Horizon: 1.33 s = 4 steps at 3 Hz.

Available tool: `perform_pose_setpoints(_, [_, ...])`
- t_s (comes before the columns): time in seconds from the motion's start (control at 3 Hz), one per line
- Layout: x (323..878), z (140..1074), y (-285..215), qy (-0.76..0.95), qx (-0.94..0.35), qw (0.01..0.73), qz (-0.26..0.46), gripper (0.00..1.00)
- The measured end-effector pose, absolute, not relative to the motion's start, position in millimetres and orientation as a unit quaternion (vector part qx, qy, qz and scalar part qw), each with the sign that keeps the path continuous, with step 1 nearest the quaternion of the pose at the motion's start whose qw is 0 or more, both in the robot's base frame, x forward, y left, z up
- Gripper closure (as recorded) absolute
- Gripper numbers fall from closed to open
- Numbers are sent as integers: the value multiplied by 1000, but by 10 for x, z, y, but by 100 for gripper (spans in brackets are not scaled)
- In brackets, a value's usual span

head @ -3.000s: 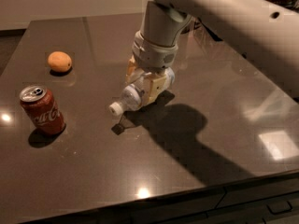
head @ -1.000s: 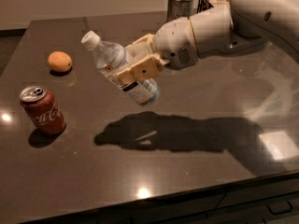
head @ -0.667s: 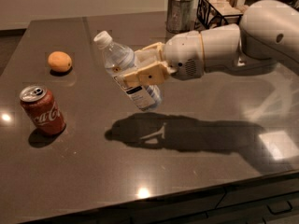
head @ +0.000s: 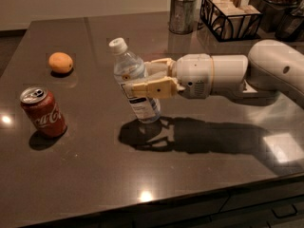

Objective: Place blue plastic bottle upright

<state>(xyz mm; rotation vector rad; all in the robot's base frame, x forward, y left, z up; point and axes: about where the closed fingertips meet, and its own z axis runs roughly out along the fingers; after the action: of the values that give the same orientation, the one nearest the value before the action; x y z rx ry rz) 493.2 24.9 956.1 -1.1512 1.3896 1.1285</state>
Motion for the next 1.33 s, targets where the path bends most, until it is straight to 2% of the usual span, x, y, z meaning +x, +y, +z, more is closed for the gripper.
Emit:
perform_pose_setpoints(1.0, [4904,9430,230,529,-430,520,515,100])
perform_pose_setpoints(1.33, [4906,9390,202,522,-414,534,521,83])
